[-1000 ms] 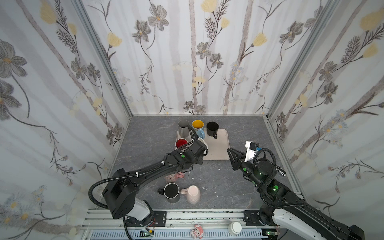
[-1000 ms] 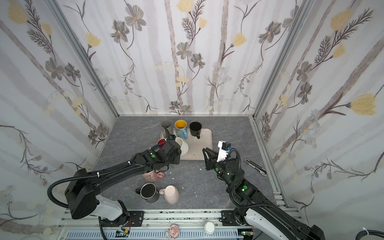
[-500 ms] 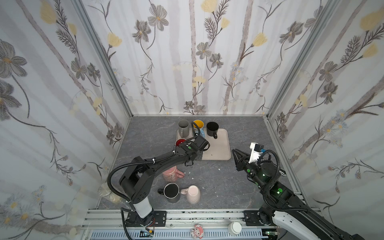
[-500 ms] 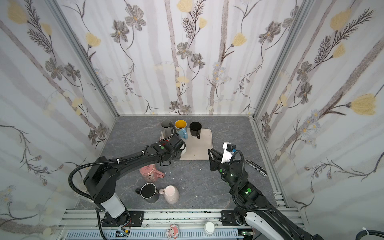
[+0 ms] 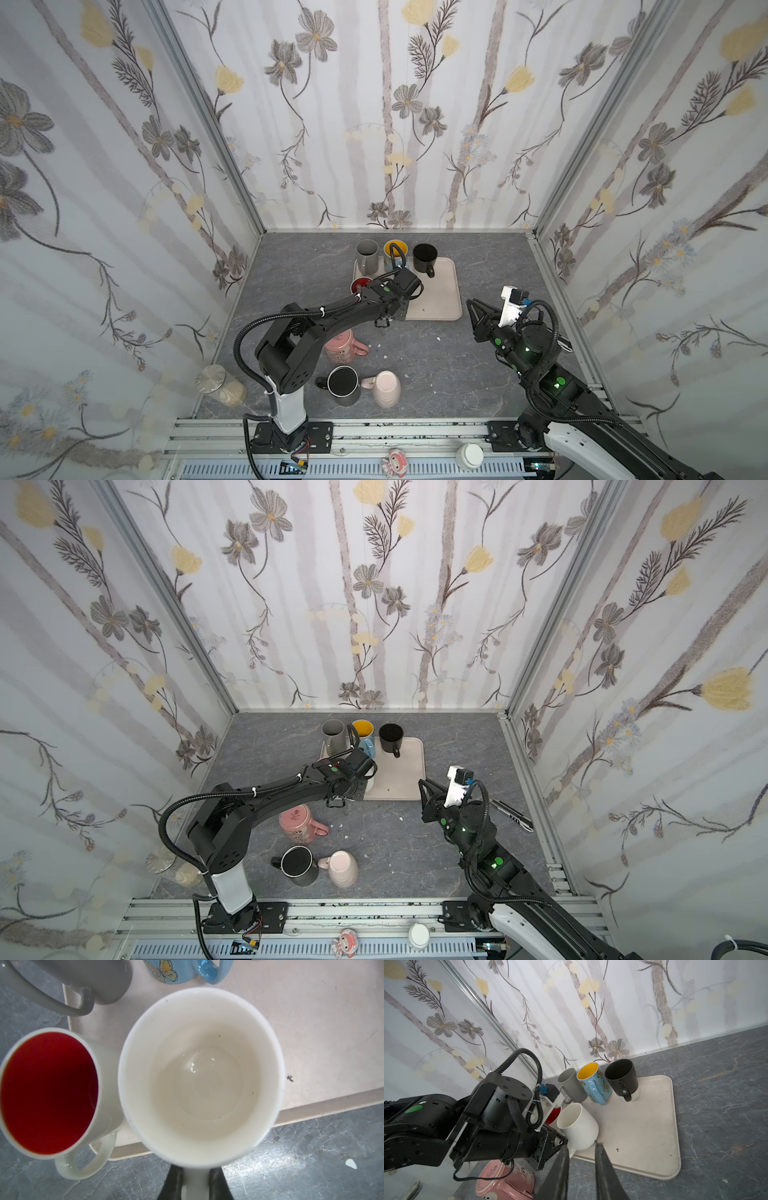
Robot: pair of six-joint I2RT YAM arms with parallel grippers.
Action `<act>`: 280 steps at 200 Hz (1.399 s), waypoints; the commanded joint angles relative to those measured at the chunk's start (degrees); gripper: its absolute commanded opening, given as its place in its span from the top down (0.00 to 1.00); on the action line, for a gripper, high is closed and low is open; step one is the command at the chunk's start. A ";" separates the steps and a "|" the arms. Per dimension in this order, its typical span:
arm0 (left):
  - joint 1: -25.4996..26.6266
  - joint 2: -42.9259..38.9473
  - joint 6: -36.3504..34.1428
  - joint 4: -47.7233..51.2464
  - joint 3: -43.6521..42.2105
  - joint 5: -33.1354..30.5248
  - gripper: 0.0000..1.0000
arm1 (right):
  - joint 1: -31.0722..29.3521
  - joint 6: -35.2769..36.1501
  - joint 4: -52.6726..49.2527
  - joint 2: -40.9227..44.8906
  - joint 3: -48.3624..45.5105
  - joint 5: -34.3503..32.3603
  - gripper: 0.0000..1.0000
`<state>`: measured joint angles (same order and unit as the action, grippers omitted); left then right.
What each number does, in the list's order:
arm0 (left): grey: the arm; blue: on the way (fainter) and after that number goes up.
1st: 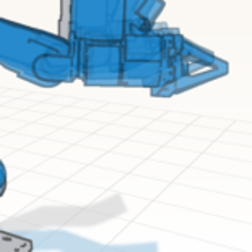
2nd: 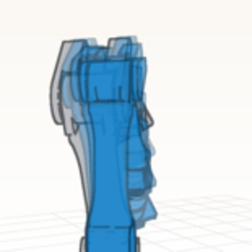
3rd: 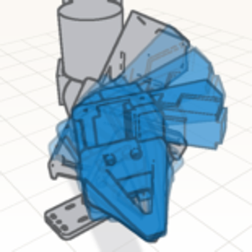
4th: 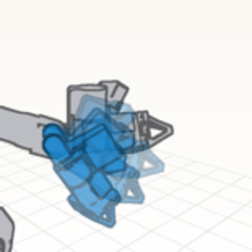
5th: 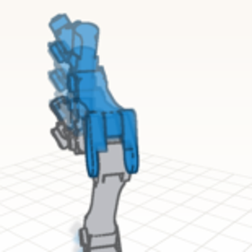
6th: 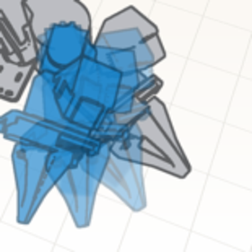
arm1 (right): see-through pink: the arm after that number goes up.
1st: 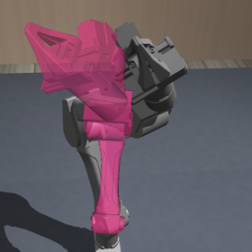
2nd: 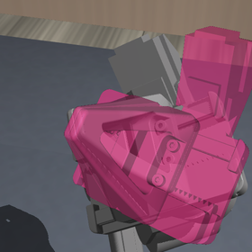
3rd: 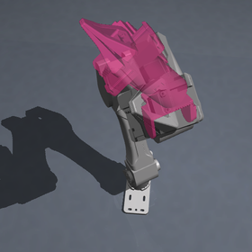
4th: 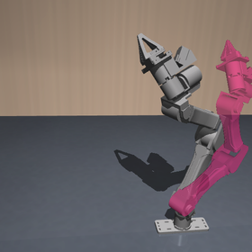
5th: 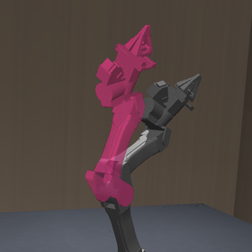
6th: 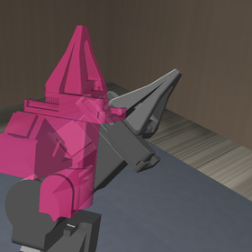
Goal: Turn the mug right side up
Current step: 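Lower the white mug upright onto the tray and open the left gripper, then move both grippers toward the pink mug lying on the table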
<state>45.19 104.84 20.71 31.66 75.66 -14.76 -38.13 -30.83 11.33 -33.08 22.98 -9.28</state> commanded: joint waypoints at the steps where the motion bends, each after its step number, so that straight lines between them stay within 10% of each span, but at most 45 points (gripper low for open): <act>1: -0.15 0.43 -0.50 -0.89 0.90 -1.52 1.00 | 0.24 0.36 1.19 0.10 -0.11 0.40 0.77; 73: -0.87 0.94 -0.61 -1.79 0.28 -1.73 1.00 | 0.68 -0.05 1.34 0.25 -0.39 1.11 0.76; 161: -1.11 -1.22 -0.50 -4.01 -1.13 -0.97 0.61 | 1.01 -0.34 0.80 0.09 -0.48 1.78 0.50; 280: -0.59 -28.22 4.11 -27.02 -19.21 10.17 0.31 | 0.71 1.01 7.30 -12.33 0.31 16.94 0.34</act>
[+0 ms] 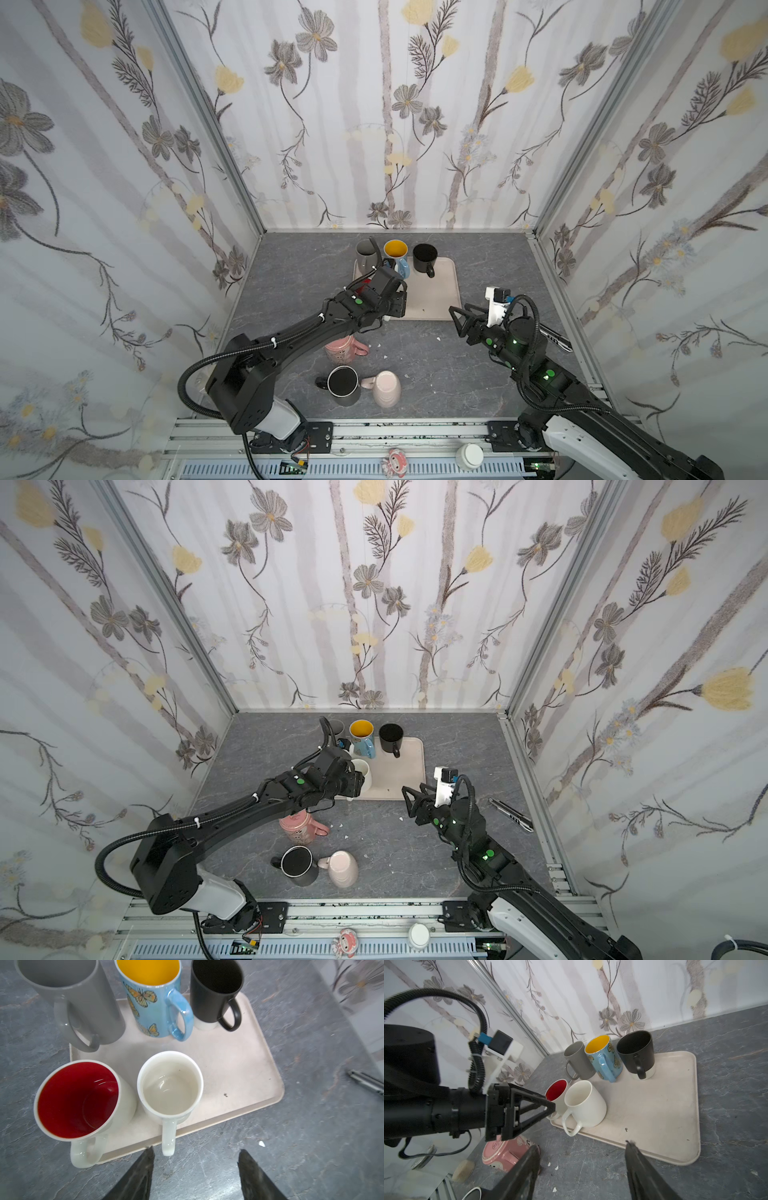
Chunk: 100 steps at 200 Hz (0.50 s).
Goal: Turn the mug right side up
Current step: 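Move both grippers toward the pink mug lying on the table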
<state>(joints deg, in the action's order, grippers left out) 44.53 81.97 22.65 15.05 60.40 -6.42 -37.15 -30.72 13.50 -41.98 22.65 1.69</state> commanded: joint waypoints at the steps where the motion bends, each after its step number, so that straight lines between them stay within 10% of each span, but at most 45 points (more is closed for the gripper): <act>1: 0.05 -5.52 2.19 -10.75 -4.23 1.83 0.31 | -0.33 0.87 5.22 -3.62 0.64 6.14 0.34; 64: -0.14 -25.97 3.77 -19.97 -18.29 -3.98 0.01 | -8.83 6.59 7.00 -21.30 8.42 9.99 0.34; 100: -0.08 -33.09 4.62 -20.43 -22.56 -7.64 0.00 | -16.51 13.91 2.89 -34.51 17.94 10.87 0.36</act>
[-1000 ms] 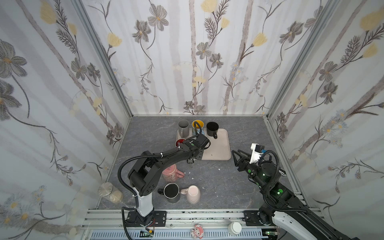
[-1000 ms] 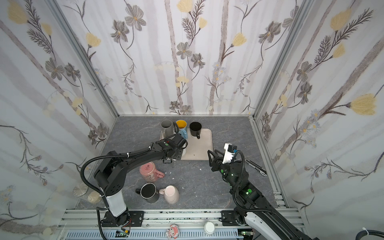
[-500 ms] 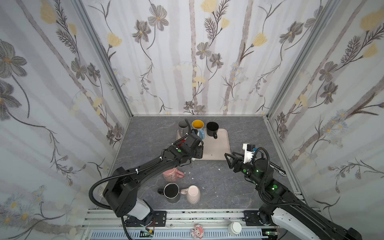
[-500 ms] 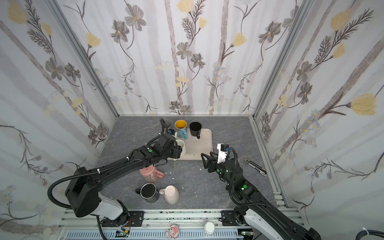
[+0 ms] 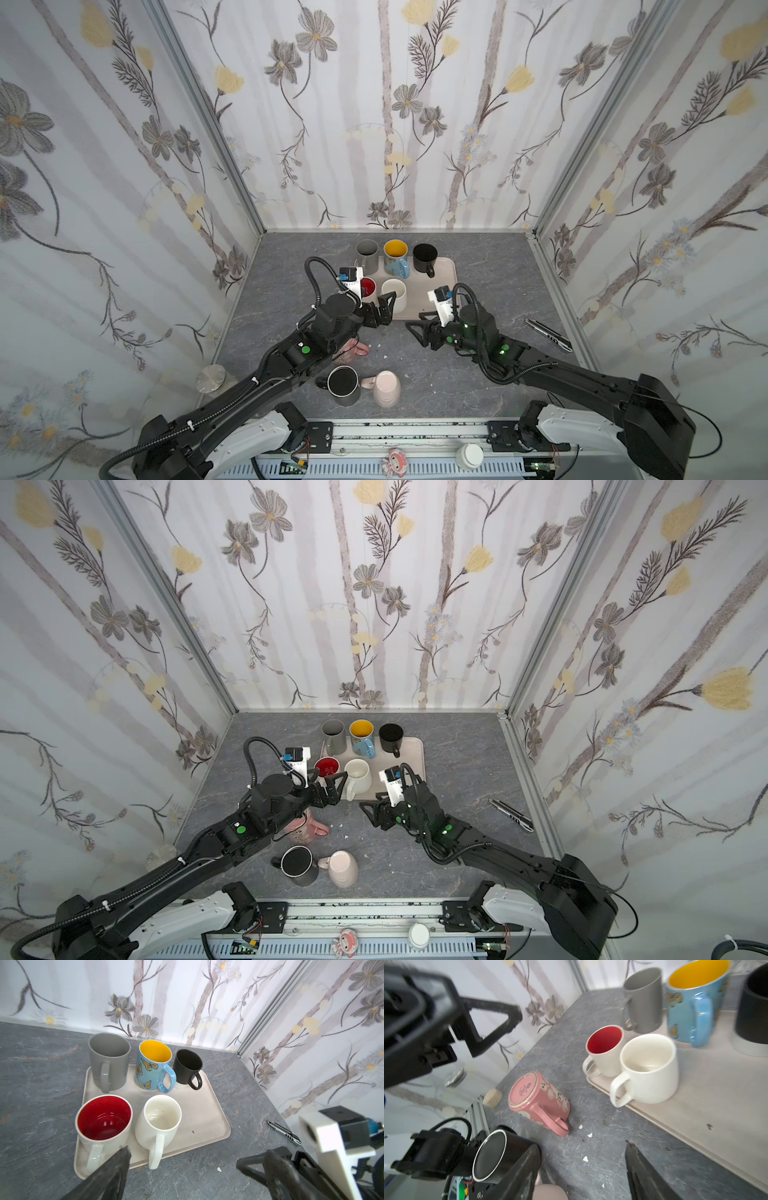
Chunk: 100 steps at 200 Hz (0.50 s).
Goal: Turn the mug right side up
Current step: 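Move both grippers toward the pink mug lying on the table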
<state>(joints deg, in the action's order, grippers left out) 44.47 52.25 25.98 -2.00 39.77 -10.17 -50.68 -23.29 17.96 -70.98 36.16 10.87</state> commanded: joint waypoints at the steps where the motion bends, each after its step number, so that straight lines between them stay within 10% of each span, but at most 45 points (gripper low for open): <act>1: -0.01 -3.59 1.33 -3.41 -2.04 -3.93 0.00 | -2.98 6.58 -1.72 -5.89 4.66 1.69 0.36; 100: 0.00 -12.71 2.22 -4.81 -6.96 -6.36 0.00 | -6.79 21.78 -5.85 -28.50 19.27 9.35 0.35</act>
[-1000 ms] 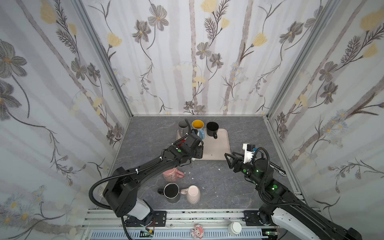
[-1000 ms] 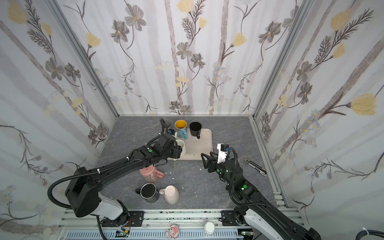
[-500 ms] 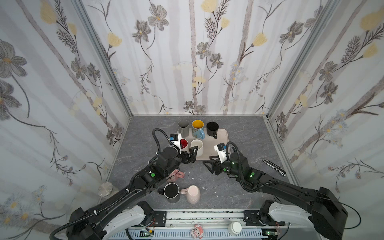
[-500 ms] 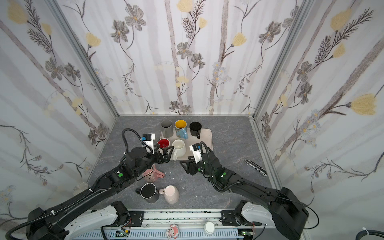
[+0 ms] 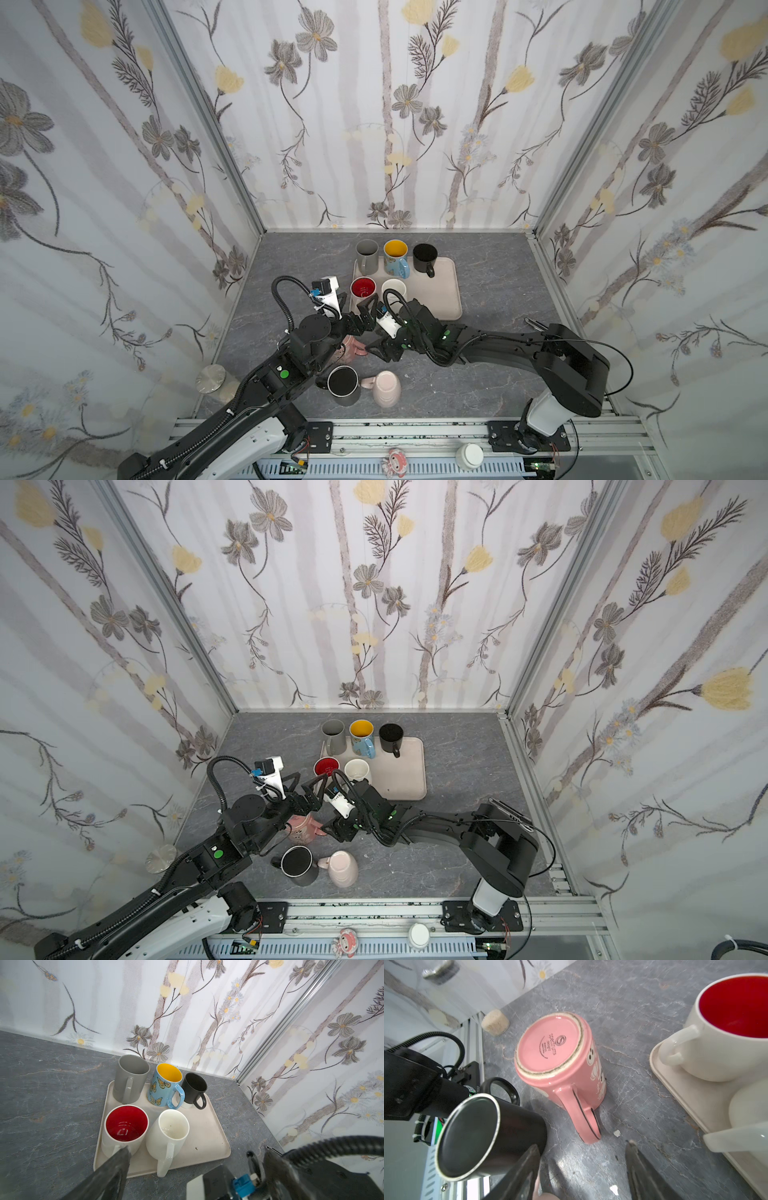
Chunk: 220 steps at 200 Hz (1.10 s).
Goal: Turn the mug right side up
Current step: 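Move both grippers toward the pink mug lying on the table, then close the right gripper on the pink ghost mug's handle and lift it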
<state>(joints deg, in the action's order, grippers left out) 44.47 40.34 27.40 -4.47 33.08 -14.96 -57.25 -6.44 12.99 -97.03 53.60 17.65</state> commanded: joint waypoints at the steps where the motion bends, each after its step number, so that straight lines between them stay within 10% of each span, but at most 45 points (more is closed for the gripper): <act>1: 0.00 -0.84 0.85 -2.32 -0.29 -1.61 0.00 | -0.22 4.94 -0.88 -2.54 1.93 2.57 0.35; 220: -0.06 -6.59 0.95 -0.54 -3.66 -4.50 0.00 | -3.17 11.45 0.53 -14.32 11.54 0.41 0.67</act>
<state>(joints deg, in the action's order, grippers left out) 44.47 33.78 27.62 -4.08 29.67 -18.44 -60.20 3.57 11.84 -111.11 64.69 18.83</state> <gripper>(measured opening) 0.998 0.363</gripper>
